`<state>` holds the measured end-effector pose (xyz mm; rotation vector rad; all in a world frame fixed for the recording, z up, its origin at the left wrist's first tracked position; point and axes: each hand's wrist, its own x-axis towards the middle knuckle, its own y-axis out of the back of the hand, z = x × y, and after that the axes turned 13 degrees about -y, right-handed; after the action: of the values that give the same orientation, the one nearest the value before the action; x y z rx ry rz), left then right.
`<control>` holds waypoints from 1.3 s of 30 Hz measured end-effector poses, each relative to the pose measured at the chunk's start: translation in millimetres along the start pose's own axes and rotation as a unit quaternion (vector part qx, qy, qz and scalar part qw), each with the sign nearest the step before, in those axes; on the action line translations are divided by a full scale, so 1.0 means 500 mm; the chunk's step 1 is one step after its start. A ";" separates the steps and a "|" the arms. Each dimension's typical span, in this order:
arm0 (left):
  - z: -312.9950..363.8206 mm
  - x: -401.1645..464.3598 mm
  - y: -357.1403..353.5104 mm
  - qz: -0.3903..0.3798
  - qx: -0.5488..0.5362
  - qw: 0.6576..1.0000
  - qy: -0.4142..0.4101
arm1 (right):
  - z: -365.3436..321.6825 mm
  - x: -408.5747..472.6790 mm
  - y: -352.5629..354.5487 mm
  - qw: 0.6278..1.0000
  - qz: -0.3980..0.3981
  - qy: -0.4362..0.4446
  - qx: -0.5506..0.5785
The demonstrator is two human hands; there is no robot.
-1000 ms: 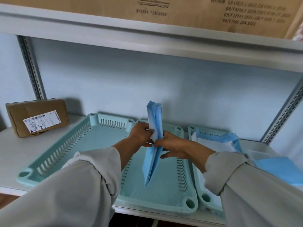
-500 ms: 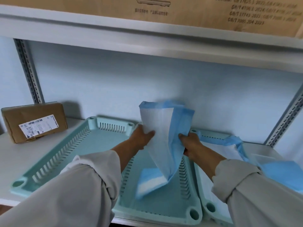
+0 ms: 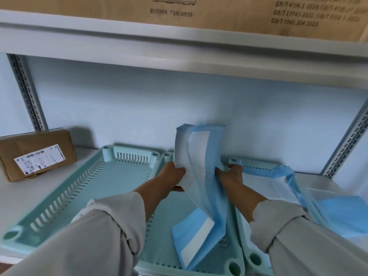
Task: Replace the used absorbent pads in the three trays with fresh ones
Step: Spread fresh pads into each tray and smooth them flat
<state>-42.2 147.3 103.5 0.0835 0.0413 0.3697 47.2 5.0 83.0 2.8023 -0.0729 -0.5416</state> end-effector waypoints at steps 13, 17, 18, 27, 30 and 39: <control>0.021 0.011 -0.004 0.056 -0.047 0.997 0.036 | 0.012 -0.077 -0.018 0.948 -0.225 0.072 -0.213; 0.017 0.002 -0.017 0.007 -0.009 1.000 0.006 | 0.020 -0.048 -0.037 0.944 -0.084 0.176 -0.266; 0.015 0.002 -0.018 0.000 0.003 1.000 -0.001 | 0.013 -0.048 -0.039 0.949 -0.077 0.182 -0.246; 0.008 0.016 0.007 0.068 0.008 0.998 0.000 | -0.051 -0.009 0.006 0.986 0.039 0.136 -0.085; 0.000 0.030 0.034 0.114 0.063 0.991 0.000 | -0.041 0.019 0.050 0.987 0.120 0.101 -0.023; -0.003 0.053 0.075 0.186 0.057 0.981 0.007 | -0.066 0.047 0.090 0.989 0.121 -0.048 0.072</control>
<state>-30.9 192.1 104.9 0.2031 0.0614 0.7419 81.3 -31.6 116.8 2.8466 -0.4848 -0.6325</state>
